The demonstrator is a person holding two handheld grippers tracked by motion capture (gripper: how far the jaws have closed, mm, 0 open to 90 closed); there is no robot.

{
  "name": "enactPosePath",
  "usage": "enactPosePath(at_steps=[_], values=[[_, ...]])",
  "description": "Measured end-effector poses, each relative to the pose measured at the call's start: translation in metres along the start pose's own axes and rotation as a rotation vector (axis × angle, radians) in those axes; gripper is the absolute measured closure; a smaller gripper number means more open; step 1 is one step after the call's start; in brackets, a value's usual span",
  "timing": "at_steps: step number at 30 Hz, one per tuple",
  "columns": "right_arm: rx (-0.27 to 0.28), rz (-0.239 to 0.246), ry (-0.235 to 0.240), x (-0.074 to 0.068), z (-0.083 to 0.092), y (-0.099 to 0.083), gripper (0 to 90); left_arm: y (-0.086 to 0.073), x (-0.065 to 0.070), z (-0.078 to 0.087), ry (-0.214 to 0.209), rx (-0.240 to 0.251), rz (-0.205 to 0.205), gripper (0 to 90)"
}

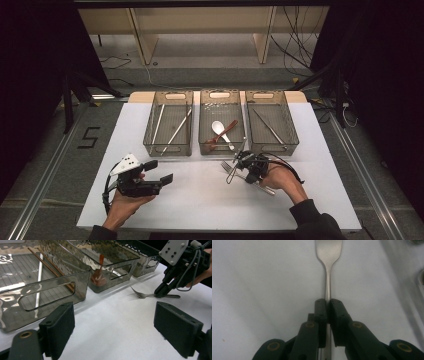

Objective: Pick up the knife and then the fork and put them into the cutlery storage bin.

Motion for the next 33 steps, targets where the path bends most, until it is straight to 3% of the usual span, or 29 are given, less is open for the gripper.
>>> enactPosePath(at_steps=[11,25,33], values=[[0.074,0.009,0.003,0.000,0.021,-0.005,84.6,0.000,0.000,0.000,0.000,0.003,0.002,16.7],[0.257,-0.056,0.040,0.011,0.056,-0.008,84.6,0.000,0.000,0.001,0.006,0.010,0.001,16.7],[0.328,-0.084,0.017,0.024,0.076,-0.007,84.6,0.001,0.000,0.001,0.008,0.020,0.003,16.7]])
Point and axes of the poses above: each handheld gripper's, and its own axes: z roughly backward along the jaws, y roughly out of its top, x roughly to its right, the point moved 2 cm from there along -z, roughly forward along the jaws, and after that the axes turned 5 degrees about y, right-handed, at the moved point
